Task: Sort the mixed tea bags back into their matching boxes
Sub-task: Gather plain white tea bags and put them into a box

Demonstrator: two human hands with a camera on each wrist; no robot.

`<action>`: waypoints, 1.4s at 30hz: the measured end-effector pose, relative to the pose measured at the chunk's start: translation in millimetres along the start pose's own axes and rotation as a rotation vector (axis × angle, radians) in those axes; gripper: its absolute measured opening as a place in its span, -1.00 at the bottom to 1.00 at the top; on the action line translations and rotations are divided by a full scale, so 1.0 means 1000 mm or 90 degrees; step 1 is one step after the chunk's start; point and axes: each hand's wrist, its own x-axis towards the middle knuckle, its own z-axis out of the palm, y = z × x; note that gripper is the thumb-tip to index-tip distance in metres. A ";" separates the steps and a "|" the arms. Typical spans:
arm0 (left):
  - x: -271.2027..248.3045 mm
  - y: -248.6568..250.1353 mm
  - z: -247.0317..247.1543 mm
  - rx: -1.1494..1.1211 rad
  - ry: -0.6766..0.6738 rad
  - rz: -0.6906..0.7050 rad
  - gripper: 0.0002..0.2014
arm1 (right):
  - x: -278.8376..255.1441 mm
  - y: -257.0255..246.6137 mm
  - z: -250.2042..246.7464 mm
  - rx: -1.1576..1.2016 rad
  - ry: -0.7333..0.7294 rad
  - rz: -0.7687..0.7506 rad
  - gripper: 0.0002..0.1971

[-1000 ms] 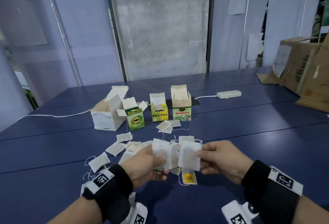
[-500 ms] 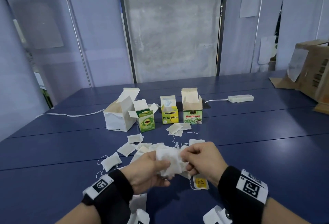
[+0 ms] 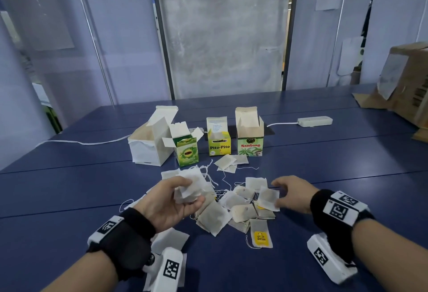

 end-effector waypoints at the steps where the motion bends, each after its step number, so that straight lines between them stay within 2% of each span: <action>1: 0.001 0.001 0.001 -0.003 -0.002 0.007 -0.83 | 0.003 -0.002 0.000 -0.015 -0.013 -0.014 -0.43; 4: 0.006 0.001 0.002 0.011 -0.016 0.030 -0.86 | 0.009 -0.005 0.002 -0.070 -0.048 -0.018 -0.39; 7: 0.009 0.003 -0.001 0.044 -0.013 0.040 -0.94 | 0.010 -0.005 0.002 -0.127 -0.065 0.008 -0.66; 10: 0.009 0.007 -0.003 0.067 -0.009 0.046 -0.92 | 0.010 -0.005 -0.006 -0.156 -0.036 0.007 -0.78; 11: 0.009 0.008 -0.003 0.075 -0.012 0.048 -0.92 | 0.011 -0.006 -0.009 -0.148 -0.024 -0.018 -0.78; 12: 0.008 0.010 -0.003 0.085 -0.016 0.049 -0.92 | 0.012 -0.007 -0.011 -0.140 -0.027 -0.047 -0.69; 14: 0.006 0.012 -0.004 0.107 -0.026 0.044 -0.91 | 0.013 -0.012 -0.012 -0.164 -0.078 -0.115 -0.53; 16: 0.005 0.016 -0.006 0.127 -0.034 0.039 -0.91 | 0.015 -0.016 -0.010 -0.241 -0.134 -0.139 -0.50; 20: 0.002 0.028 -0.014 0.120 -0.007 0.043 -0.92 | 0.018 -0.012 -0.014 -0.321 -0.150 -0.097 -0.83; 21: 0.003 0.031 -0.016 0.115 0.007 0.046 -0.91 | 0.018 -0.011 -0.017 -0.318 -0.152 -0.078 -0.85; 23: 0.004 0.037 -0.019 0.098 0.043 0.059 -0.90 | 0.023 -0.009 -0.026 -0.286 -0.150 -0.052 -0.79; 26: 0.008 0.041 -0.020 0.079 0.096 0.085 -0.89 | 0.036 -0.012 -0.035 -0.230 -0.080 -0.043 -0.68; 28: 0.009 0.043 -0.019 0.076 0.117 0.096 -0.89 | 0.046 -0.018 -0.032 -0.207 -0.052 -0.039 -0.52; 31: 0.007 0.043 -0.020 0.072 0.134 0.095 -0.89 | 0.057 -0.031 -0.017 -0.206 -0.099 -0.053 -0.38; 34: 0.002 0.045 -0.029 0.073 0.148 0.093 -0.90 | 0.063 -0.040 -0.001 -0.284 -0.135 -0.048 -0.38; 38: -0.008 0.049 -0.043 0.081 0.181 0.108 -0.92 | 0.068 -0.039 0.003 -0.265 -0.128 -0.023 -0.51; 42: -0.019 0.055 -0.055 0.094 0.210 0.122 -0.94 | 0.067 -0.035 -0.003 -0.300 -0.086 0.021 -0.50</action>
